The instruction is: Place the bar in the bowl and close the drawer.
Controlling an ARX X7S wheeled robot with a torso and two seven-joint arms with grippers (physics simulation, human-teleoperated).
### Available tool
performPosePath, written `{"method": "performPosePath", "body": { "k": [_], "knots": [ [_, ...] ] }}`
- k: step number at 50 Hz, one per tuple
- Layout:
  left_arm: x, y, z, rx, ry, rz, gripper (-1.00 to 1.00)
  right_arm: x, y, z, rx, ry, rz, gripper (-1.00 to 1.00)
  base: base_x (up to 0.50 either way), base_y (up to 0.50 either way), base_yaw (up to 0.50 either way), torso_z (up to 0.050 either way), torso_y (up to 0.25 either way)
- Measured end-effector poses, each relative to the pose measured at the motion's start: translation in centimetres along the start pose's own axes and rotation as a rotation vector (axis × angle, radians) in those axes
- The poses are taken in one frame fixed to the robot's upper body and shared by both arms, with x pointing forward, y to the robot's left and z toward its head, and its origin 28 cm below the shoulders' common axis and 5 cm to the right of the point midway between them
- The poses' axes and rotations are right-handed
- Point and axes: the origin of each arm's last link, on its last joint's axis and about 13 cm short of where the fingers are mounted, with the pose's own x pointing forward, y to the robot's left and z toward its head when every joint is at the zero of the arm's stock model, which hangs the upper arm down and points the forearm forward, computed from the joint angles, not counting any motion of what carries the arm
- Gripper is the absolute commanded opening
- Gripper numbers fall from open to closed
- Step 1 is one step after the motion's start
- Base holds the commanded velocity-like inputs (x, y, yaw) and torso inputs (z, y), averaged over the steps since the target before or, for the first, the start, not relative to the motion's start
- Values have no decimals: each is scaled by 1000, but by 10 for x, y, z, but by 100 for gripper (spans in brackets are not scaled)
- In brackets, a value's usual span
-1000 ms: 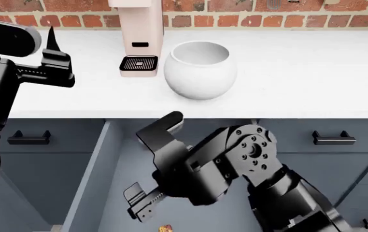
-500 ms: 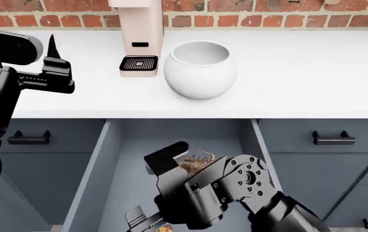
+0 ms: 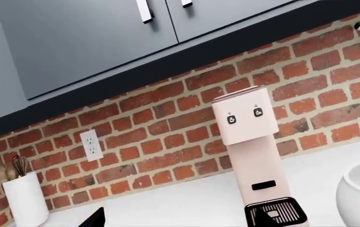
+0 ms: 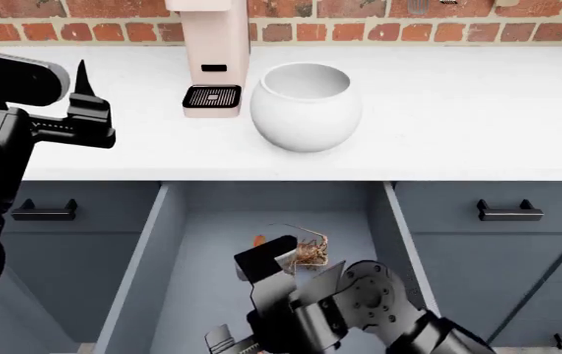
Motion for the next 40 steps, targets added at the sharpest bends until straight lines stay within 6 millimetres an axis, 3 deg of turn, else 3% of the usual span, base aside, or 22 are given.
{"method": "performPosePath", "body": {
  "k": [19, 40],
  "knots": [
    [0, 0, -4, 2, 7, 0, 100, 18, 1, -17, -62, 77, 13, 100, 0, 0, 0, 0, 0],
    [-1, -2, -10, 3, 21, -6, 100, 37, 0, -23, -76, 100, 6, 100, 0, 0, 0, 0, 0]
  ]
}}
